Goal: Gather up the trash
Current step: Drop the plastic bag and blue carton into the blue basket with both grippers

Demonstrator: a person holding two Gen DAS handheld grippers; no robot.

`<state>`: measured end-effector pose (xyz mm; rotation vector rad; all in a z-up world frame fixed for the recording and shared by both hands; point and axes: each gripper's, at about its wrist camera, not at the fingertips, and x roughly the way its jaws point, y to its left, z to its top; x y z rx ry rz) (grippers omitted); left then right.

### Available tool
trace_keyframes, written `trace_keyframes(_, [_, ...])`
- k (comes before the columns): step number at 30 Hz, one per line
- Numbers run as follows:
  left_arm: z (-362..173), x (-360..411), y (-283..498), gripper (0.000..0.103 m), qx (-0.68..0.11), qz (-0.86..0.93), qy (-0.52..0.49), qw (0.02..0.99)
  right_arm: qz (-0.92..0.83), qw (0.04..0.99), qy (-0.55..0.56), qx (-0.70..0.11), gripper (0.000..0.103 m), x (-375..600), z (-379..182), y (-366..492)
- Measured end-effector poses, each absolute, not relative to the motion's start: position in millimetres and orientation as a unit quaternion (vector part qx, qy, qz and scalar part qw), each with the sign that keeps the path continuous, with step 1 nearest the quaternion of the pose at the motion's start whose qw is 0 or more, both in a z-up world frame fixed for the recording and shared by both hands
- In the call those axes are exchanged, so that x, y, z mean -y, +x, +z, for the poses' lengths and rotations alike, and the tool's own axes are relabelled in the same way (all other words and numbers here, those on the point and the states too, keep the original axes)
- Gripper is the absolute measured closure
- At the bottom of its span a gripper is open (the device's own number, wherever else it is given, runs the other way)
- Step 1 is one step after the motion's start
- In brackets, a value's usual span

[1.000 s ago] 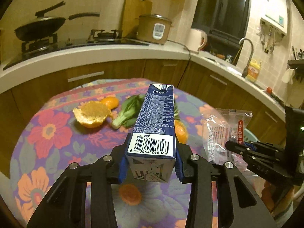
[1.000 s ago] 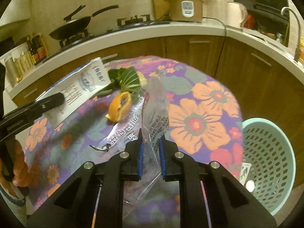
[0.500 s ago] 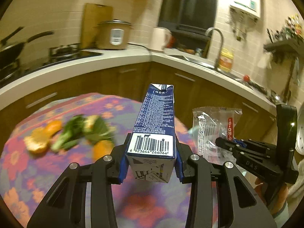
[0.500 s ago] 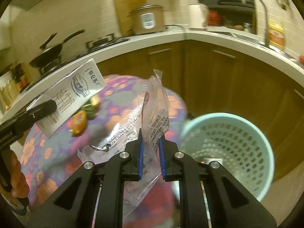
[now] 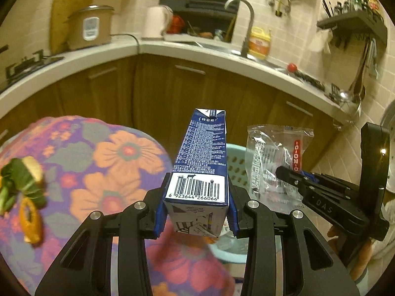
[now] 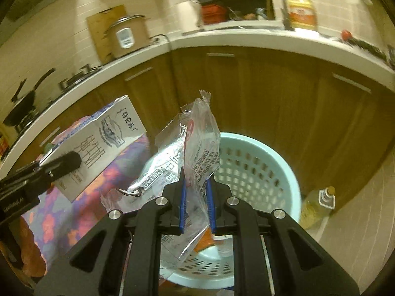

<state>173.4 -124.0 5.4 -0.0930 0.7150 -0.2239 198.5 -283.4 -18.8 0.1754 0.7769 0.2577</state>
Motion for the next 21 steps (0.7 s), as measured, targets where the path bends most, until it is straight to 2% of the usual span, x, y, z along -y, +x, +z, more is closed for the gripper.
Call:
trace_keyframes(14, [-26,153,194,0.065,-0.383,-0.131,-0.022,0.914,0.096,0.898,0.099,-0.418,0.09,298,-57,216])
trace_keyframes(17, [-28,156,194,0.062,-0.387,-0.13,-0.012,0.913,0.098,0.892,0.107,-0.429,0.084,299,-62,220])
trace_keyframes(19, [-28,156,193,0.055,-0.39,-0.13,-0.012,0.911,0.096,0.888,0.112,-0.435,0.075,301,-65,221])
trace_keyframes(21, [-25,158,192,0.054,-0.386,-0.132,-0.011,0.913,0.096,0.888,0.114,-0.434,0.062,303,-66,220])
